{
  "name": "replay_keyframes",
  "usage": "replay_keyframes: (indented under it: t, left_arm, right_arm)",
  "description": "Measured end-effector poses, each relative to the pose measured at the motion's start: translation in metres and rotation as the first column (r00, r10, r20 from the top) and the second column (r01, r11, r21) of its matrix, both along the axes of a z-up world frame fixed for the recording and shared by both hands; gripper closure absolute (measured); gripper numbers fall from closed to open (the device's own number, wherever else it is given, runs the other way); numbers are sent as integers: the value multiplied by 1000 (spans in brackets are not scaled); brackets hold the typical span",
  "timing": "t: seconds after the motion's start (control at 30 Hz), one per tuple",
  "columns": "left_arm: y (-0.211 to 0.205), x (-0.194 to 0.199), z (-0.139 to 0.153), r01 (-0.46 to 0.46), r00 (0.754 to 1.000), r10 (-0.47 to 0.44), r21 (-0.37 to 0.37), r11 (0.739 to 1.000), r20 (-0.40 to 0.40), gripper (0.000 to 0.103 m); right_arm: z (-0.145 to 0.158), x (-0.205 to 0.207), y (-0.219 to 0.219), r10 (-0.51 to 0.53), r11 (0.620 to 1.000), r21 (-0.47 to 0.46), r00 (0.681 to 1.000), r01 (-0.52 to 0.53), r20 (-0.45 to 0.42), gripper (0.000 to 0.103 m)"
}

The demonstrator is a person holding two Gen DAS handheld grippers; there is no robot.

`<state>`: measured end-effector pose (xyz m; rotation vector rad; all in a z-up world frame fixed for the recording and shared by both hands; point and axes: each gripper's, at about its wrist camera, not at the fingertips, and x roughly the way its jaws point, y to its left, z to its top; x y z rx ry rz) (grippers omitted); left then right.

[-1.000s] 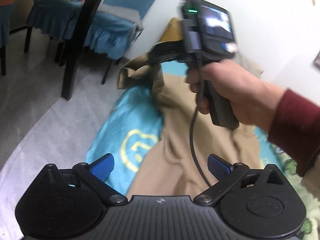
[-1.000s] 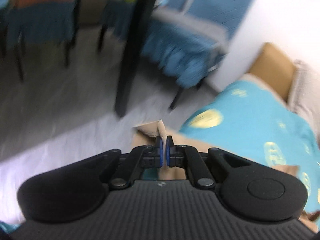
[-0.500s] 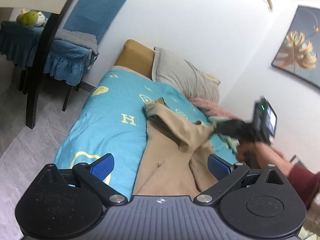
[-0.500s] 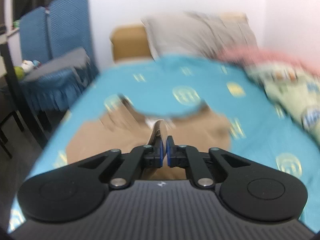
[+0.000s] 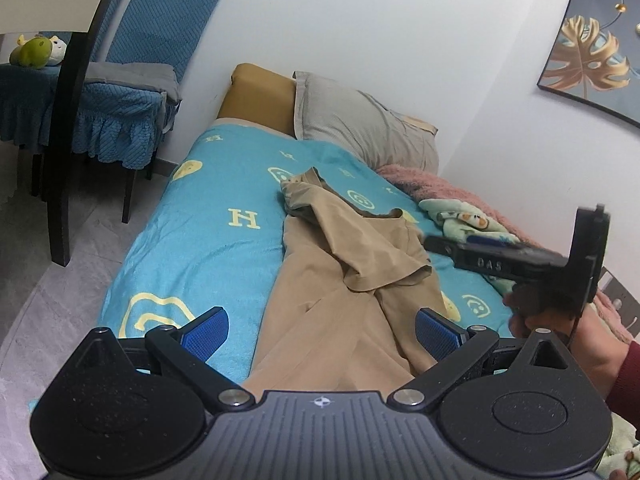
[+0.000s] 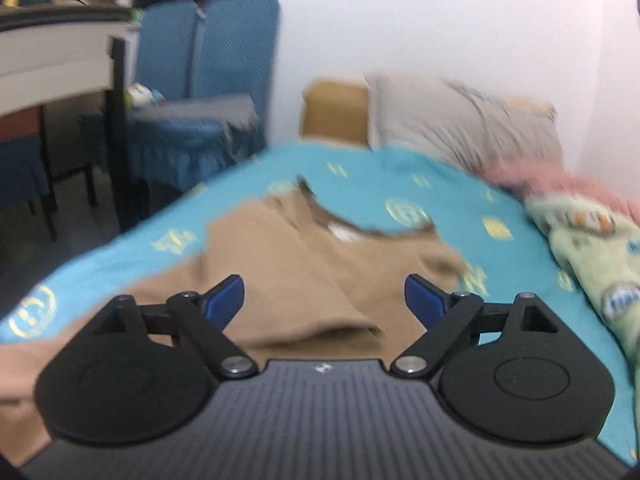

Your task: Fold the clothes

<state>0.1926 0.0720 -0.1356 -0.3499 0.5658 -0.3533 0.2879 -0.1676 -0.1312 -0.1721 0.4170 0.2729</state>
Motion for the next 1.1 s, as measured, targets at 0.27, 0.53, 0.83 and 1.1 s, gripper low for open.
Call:
replay_keyframes:
  t: [0.27,0.53,0.83,1.1]
  left_arm:
    - [1,6,-5,-4,1000,4,11,1000,-20,2]
    - [-4,8,-10,25,999,-26,-9,1000,-28,2]
    - [-13,5,-13,76,997,-76,-17,997,23,2]
    - [-21,13,-22,78,997,-78,36,996,-1,2]
  right_arm:
    - [-39,52,48,98,988,-95,970,-122,-224,51]
    - [1,100,11,-59,998,23,993,62,-98,94]
    - [-25,181,-43,-342,933,65,928,354,-146,94]
    - [-30,158,-54,-289,929,193,944,317,-161,22]
